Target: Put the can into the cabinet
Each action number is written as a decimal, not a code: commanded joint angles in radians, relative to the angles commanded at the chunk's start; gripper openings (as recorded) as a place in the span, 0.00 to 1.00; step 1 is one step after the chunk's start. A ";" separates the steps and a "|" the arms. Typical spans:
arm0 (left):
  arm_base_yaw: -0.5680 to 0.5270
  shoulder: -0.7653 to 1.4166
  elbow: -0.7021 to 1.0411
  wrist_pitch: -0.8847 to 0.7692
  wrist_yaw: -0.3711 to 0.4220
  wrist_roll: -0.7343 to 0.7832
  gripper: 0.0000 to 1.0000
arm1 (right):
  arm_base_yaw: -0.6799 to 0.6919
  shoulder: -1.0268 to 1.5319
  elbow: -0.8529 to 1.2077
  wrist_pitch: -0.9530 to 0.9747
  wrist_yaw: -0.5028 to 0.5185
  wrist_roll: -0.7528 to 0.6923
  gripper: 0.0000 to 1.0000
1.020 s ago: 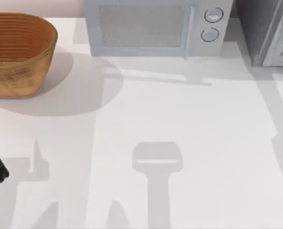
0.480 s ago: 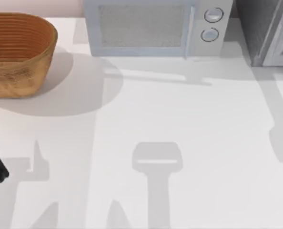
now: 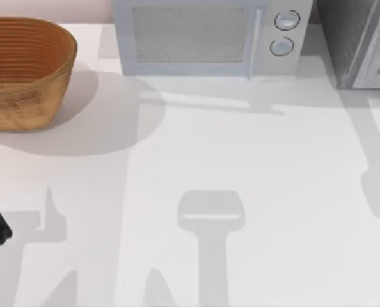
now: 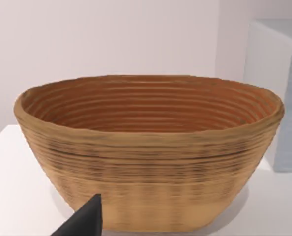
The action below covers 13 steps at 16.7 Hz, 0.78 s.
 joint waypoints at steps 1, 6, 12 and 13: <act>0.000 0.000 0.000 0.000 0.000 0.000 1.00 | 0.000 0.000 0.000 0.000 0.000 0.000 0.45; 0.000 0.000 0.000 0.000 0.000 0.000 1.00 | 0.000 0.000 0.000 0.000 0.000 0.000 0.83; 0.000 0.000 0.000 0.000 0.000 0.000 1.00 | 0.000 0.000 0.000 0.000 0.000 0.000 1.00; 0.000 0.000 0.000 0.000 0.000 0.000 1.00 | 0.000 0.000 0.000 0.000 0.000 0.000 1.00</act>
